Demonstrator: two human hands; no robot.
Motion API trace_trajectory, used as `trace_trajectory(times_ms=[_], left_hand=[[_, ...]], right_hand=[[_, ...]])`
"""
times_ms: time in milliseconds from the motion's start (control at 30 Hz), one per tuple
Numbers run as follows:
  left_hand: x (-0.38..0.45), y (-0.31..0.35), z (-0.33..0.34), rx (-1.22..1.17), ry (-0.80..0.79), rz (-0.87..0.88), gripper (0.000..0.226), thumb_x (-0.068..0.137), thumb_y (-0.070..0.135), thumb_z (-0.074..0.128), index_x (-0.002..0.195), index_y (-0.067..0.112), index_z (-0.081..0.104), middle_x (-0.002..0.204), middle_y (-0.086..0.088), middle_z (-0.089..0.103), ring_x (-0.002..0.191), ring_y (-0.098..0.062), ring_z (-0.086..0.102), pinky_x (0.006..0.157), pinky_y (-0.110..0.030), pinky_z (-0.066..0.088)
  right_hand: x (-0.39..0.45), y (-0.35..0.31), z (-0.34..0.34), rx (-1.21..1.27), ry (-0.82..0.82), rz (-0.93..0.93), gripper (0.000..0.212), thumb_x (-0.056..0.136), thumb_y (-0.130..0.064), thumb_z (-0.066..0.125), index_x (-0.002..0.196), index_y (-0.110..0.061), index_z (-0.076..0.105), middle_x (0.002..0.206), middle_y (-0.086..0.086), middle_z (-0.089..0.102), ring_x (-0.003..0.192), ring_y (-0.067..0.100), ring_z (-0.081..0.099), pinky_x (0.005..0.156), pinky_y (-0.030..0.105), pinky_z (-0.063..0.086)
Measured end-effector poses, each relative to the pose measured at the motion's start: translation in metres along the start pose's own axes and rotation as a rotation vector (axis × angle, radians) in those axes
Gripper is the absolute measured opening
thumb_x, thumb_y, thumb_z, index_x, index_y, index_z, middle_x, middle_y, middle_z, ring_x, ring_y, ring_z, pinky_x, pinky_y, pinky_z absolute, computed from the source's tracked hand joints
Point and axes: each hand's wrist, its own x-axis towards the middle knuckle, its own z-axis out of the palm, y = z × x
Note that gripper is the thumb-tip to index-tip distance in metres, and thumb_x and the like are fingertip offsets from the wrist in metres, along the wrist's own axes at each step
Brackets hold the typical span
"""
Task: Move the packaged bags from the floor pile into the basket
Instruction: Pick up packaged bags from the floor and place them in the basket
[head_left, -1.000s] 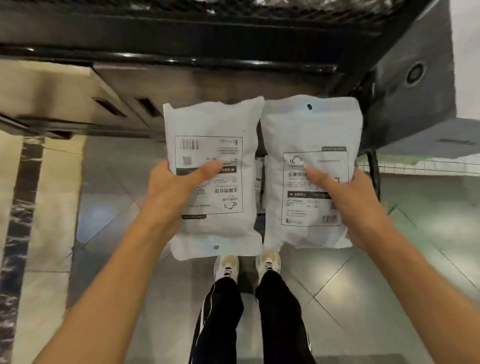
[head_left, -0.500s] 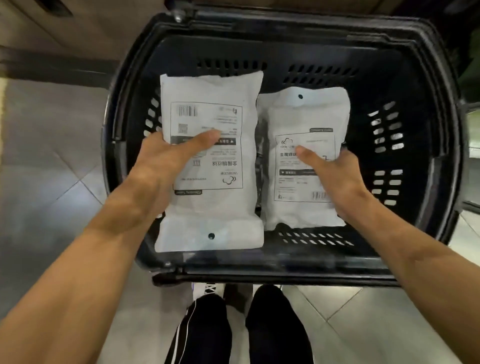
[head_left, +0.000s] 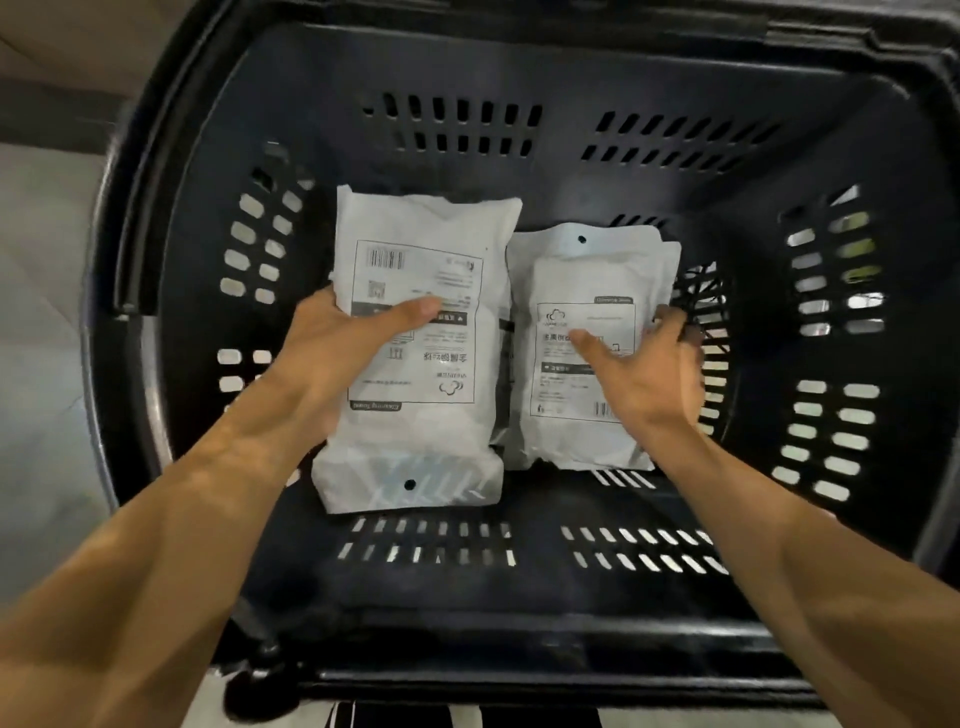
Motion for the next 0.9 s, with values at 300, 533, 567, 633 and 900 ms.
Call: trace_trajectory(times_ms=[300,533,567,633,900], left_hand=[[0.05,-0.025,-0.005,0.131,0.138,0.007,0.081,0.056,0.069,0.09,0.125,0.03,0.071,0.114,0.004,0.078,0.106,-0.019,0.074,0.098,-0.043,0.059],[0.041,-0.022,0.011,0.715,0.265,0.266,0.094,0.086,0.043,0.082,0.158,0.015,0.027,0.156,-0.016,0.037,0.146,-0.034,0.036,0.12,-0.046,0.033],[0.036,-0.018,0.013,0.779,0.269,0.323,0.095,0.088,0.041,0.08,0.16,0.014,0.024,0.158,-0.017,0.035,0.147,-0.036,0.034,0.121,-0.048,0.031],[0.02,-0.005,0.015,0.911,0.264,0.461,0.089,0.092,0.041,0.075,0.16,0.012,0.025,0.157,-0.018,0.037,0.145,-0.038,0.038,0.119,-0.052,0.035],[-0.095,0.071,-0.008,1.286,0.204,0.823,0.073,0.101,0.054,0.049,0.161,0.016,0.033,0.166,-0.011,0.034,0.15,-0.035,0.035,0.118,-0.054,0.031]], right_hand=[[-0.012,0.002,-0.043,-0.293,0.136,-0.651,0.087,0.093,-0.067,0.049,0.155,-0.008,0.036,0.163,0.026,0.032,0.146,0.045,0.038,0.115,0.064,0.034],[-0.017,-0.028,-0.054,-0.397,0.117,-0.71,0.096,0.092,-0.08,0.031,0.165,-0.018,0.016,0.174,0.016,0.01,0.16,0.035,0.011,0.126,0.061,0.004],[-0.019,-0.032,-0.056,-0.402,0.102,-0.708,0.097,0.092,-0.081,0.029,0.165,-0.018,0.015,0.174,0.014,0.007,0.161,0.034,0.009,0.126,0.059,0.002],[-0.027,-0.039,-0.065,-0.403,0.09,-0.718,0.098,0.092,-0.081,0.029,0.166,-0.018,0.013,0.175,0.014,0.007,0.161,0.032,0.007,0.126,0.058,0.0],[-0.093,-0.094,-0.146,-0.459,0.03,-0.812,0.099,0.09,-0.082,0.017,0.166,-0.019,0.003,0.175,0.009,0.002,0.162,0.028,-0.001,0.13,0.056,0.001]])
